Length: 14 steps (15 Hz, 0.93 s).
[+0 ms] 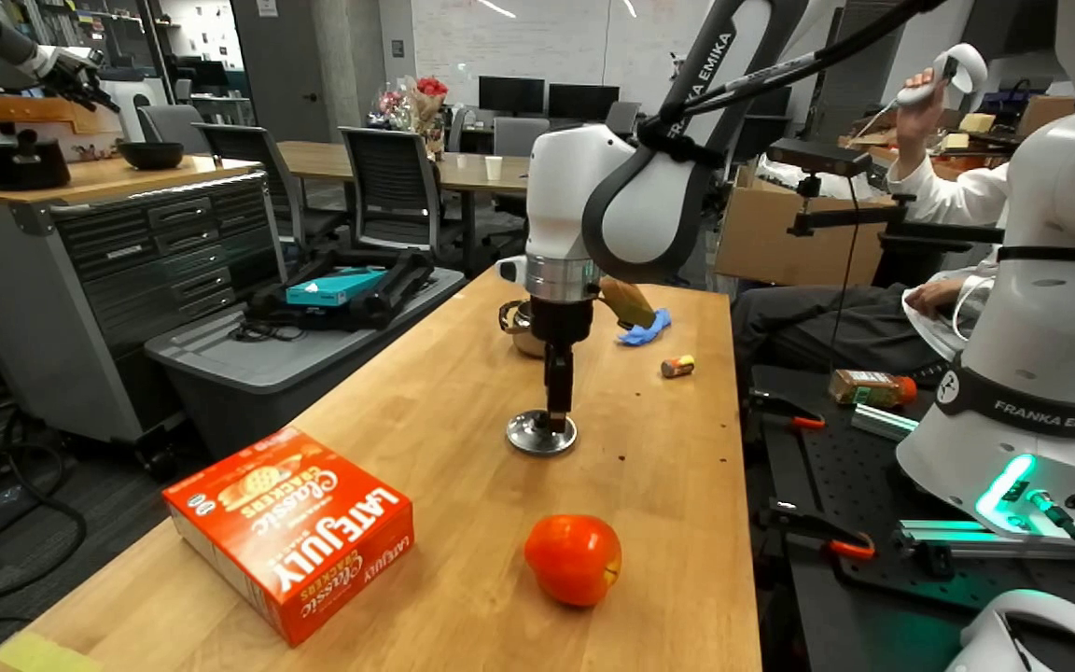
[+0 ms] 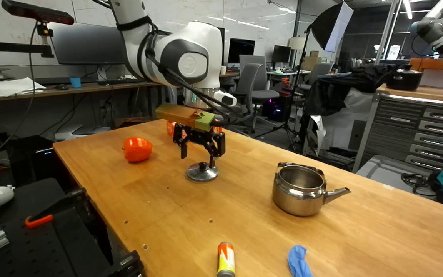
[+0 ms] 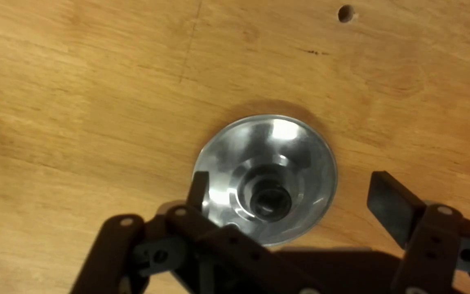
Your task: Put the lid on the kettle
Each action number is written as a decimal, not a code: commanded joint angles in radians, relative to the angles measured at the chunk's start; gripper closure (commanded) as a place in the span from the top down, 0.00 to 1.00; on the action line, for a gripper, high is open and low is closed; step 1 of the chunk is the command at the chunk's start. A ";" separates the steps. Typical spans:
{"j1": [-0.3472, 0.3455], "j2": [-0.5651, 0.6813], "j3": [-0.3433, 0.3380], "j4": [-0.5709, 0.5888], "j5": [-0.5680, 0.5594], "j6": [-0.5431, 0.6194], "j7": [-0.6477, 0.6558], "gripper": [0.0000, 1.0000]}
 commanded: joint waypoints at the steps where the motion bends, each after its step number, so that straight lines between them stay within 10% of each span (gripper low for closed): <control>1: -0.022 0.048 0.018 0.045 -0.010 0.034 -0.020 1.00; 10: -0.036 0.069 0.035 0.061 -0.009 0.052 -0.023 0.19; 14: -0.031 0.052 0.030 0.045 -0.018 0.071 -0.018 0.16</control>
